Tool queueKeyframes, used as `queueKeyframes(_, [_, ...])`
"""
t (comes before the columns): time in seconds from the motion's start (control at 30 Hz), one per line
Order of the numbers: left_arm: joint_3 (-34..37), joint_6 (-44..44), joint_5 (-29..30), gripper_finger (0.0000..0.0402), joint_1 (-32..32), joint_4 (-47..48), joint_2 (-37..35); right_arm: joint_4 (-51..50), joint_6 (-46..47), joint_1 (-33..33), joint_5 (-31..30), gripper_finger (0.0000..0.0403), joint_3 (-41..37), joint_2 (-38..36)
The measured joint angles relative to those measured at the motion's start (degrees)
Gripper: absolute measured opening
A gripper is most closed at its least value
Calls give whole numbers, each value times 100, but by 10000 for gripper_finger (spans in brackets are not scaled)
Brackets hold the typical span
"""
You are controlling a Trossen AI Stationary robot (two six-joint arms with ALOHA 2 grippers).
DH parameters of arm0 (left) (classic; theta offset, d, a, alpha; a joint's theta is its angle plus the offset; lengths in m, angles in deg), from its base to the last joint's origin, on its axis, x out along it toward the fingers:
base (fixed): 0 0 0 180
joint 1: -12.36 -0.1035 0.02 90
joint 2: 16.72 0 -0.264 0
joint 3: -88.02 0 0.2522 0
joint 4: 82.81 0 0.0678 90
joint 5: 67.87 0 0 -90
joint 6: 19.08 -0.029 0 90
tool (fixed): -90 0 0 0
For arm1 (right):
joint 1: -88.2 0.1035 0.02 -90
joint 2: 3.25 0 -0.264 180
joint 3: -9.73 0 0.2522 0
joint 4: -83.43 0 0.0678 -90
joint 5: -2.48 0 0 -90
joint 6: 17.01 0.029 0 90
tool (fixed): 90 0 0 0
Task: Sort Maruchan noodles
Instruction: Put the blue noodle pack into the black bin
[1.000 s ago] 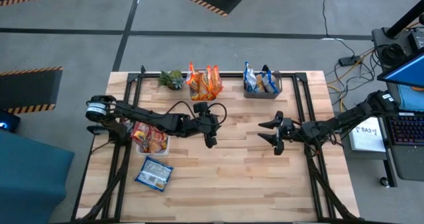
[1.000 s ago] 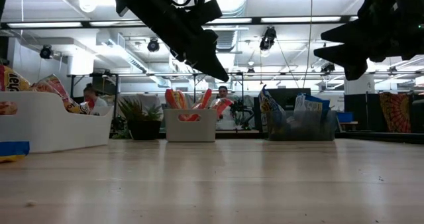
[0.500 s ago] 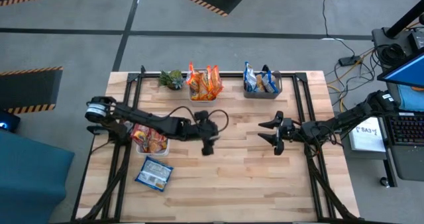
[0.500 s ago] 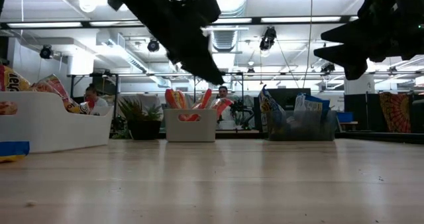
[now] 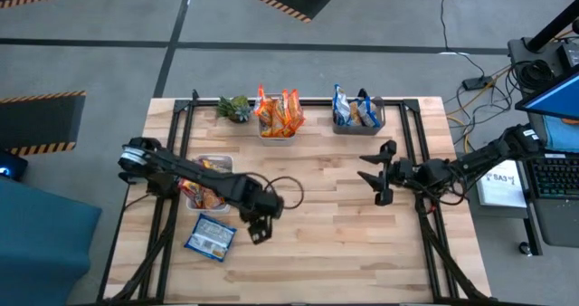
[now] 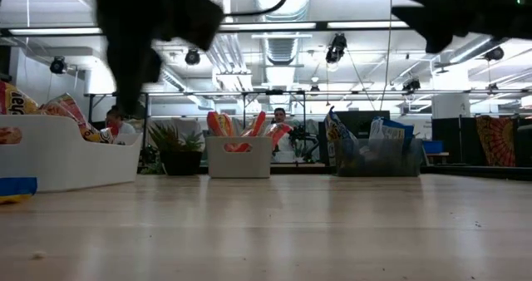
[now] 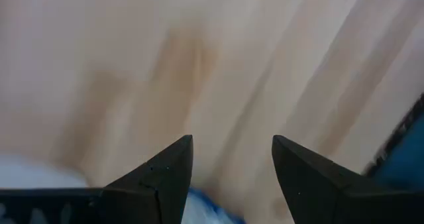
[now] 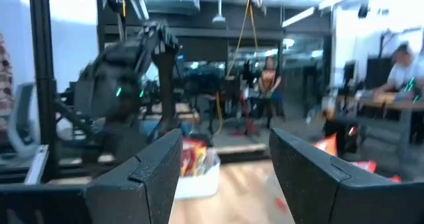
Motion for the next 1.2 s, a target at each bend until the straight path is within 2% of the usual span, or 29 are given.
queueKeyframes(0.13, [142,1152,-553,190,299,463,116,-16,-558,0,0,215,240,24])
queueKeyframes(0.23, [164,1686,-908,183,581,605,265,-15,-851,0,-8,215,367,6])
queueKeyframes(0.37, [136,2011,-1189,162,804,748,445,-11,-1084,0,-4,215,496,9])
queueKeyframes(0.6, [172,2163,-1413,113,1035,1607,836,-50,-1121,0,-4,215,517,4])
queueKeyframes(0.83, [170,1990,-1383,71,1109,1571,1348,-59,-1177,0,-2,215,517,4])
queueKeyframes(1.03, [-9,1460,-1339,47,1107,1608,1682,-61,-1172,0,-2,215,519,4])
queueKeyframes(1.13, [-457,904,-902,39,1025,1381,1778,-61,-1175,0,-4,215,519,4])
queueKeyframes(1.2, [-889,419,-123,38,879,1308,1809,-62,-1170,0,-4,215,521,4])
